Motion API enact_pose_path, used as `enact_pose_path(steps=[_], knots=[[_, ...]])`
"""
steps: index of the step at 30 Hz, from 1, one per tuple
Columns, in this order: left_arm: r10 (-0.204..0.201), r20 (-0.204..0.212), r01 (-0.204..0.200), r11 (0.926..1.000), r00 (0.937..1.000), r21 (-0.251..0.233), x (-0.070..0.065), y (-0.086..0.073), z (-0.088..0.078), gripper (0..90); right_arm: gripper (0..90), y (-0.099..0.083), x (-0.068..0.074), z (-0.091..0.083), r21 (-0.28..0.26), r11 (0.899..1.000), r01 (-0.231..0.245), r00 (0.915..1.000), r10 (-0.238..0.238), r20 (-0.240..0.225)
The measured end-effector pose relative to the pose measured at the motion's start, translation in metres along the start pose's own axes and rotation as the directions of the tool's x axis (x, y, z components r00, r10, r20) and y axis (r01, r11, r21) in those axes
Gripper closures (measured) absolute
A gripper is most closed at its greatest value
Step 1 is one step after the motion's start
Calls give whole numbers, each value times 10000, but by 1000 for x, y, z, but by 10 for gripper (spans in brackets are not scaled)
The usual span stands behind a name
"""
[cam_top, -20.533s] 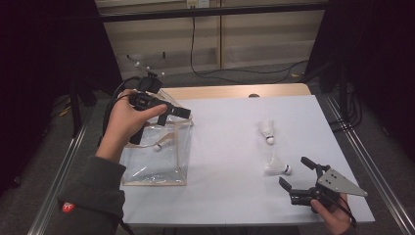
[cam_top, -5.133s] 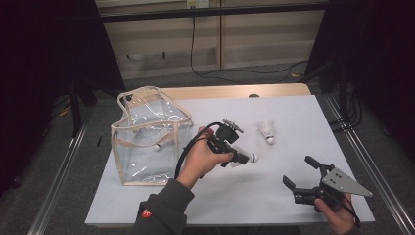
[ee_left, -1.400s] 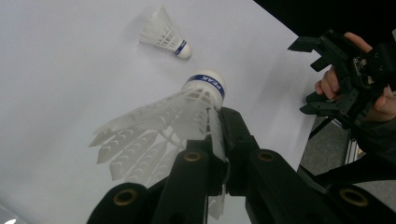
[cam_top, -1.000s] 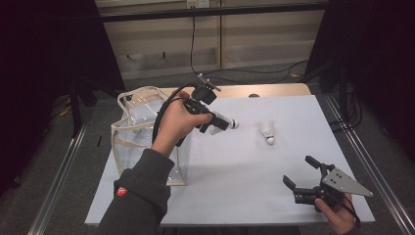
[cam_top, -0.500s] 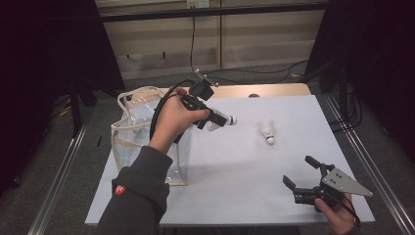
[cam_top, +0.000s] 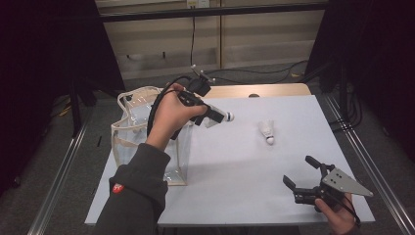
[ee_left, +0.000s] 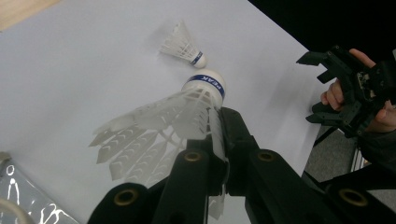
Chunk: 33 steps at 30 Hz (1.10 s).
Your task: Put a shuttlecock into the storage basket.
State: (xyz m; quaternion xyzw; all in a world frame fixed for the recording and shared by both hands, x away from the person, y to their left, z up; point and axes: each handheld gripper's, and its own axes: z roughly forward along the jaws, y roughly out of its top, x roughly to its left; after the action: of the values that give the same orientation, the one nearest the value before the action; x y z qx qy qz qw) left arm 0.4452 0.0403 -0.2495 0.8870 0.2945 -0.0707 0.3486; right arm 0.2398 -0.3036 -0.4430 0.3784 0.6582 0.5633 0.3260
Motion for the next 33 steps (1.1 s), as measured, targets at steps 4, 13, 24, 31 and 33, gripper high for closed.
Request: enact_pose_path(steps=[4,13,24,31,33], knots=[[-40,-115,40,10000,9999,-3,2,0,-4,888,10,0,0,0,-28,10000,-11,10000,11,-3],[-187,-341,178,9995,9992,-247,9,-1,-17,888,9,0,0,0,-17,10000,-1,10000,1,8],[-289,-472,275,9992,9985,-292,15,-2,-28,887,10,0,0,0,-16,10000,-5,10000,5,-10],[-402,-552,383,9986,9977,-356,19,-3,-32,886,10,0,0,0,-18,10000,3,10000,-3,1],[-429,-565,410,9985,9975,-353,20,-3,-33,886,10,0,0,0,-24,10000,-4,10000,4,-1]])
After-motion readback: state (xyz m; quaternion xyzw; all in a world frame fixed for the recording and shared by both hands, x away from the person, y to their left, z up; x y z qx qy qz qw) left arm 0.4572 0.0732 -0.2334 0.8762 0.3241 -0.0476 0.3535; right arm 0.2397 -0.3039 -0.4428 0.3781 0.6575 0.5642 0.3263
